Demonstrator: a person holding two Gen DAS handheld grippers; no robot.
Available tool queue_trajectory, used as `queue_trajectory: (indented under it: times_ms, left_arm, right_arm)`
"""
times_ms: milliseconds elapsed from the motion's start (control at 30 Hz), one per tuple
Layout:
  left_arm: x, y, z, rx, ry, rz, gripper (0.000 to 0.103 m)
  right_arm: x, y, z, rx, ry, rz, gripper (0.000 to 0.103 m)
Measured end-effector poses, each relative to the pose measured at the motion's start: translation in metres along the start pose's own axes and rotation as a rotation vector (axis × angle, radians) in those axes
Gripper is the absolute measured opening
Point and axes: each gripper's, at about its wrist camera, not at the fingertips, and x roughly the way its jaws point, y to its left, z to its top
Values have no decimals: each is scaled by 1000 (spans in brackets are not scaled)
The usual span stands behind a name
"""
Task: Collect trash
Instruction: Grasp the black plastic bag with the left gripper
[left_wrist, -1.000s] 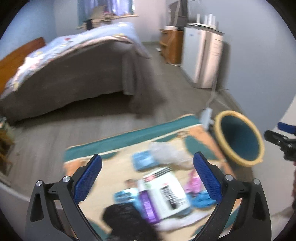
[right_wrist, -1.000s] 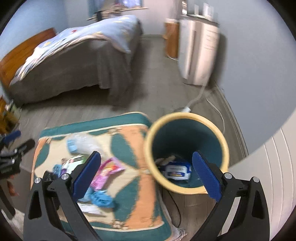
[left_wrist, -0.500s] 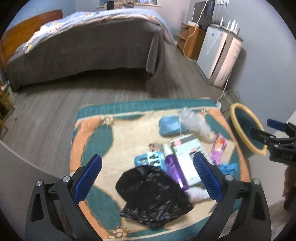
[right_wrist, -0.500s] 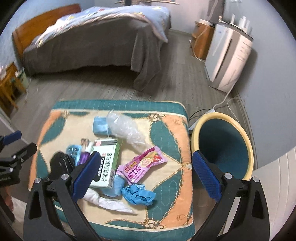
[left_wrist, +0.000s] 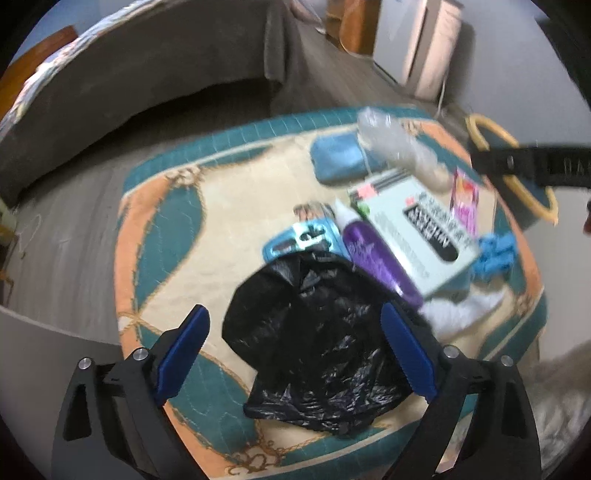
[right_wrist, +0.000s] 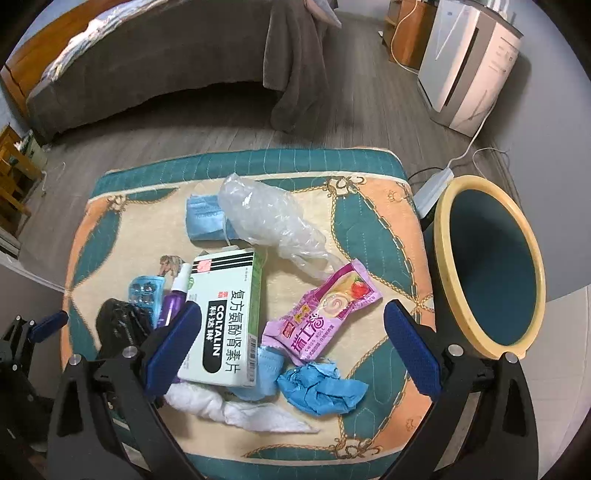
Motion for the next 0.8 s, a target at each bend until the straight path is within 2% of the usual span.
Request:
queue_trajectory:
  times_ms: [33, 100, 167, 233, 300, 367, 500, 600, 700, 800]
  left_arm:
    - [6, 0, -1, 3, 22, -11, 86]
    - [15, 1, -2, -6, 57, -27, 72]
    - [24, 2, -4, -19, 86, -45, 65]
    - [28, 2, -4, -25, 94, -64, 60]
    - [30, -1, -5, -20, 101, -62, 48]
    - [30, -3, -6, -5, 104, -56, 42]
    - [27, -1, -5, 6, 95, -36, 21]
    - [25, 7, -3, -14, 94, -31, 14]
    - [19, 15, 3, -21, 67, 3, 11]
    - [11, 22, 12, -42, 32, 4, 10]
  right_arm:
    - [3, 0, 0, -2, 6, -2, 97]
    - [8, -1, 1, 7, 16, 7, 97]
    - [13, -2, 0, 22, 31, 17, 97]
    - [19, -2, -1, 39, 46, 37, 97]
    - [26, 0, -3, 39, 60, 42, 97]
    - [33, 6, -5, 22, 76, 47, 97]
    - [42, 18, -7, -21, 97, 52, 97]
    - [45, 25, -8, -37, 104, 68, 97]
    - [48, 32, -10, -71, 114, 66, 97]
    - [50, 38, -13, -95, 120, 70, 97]
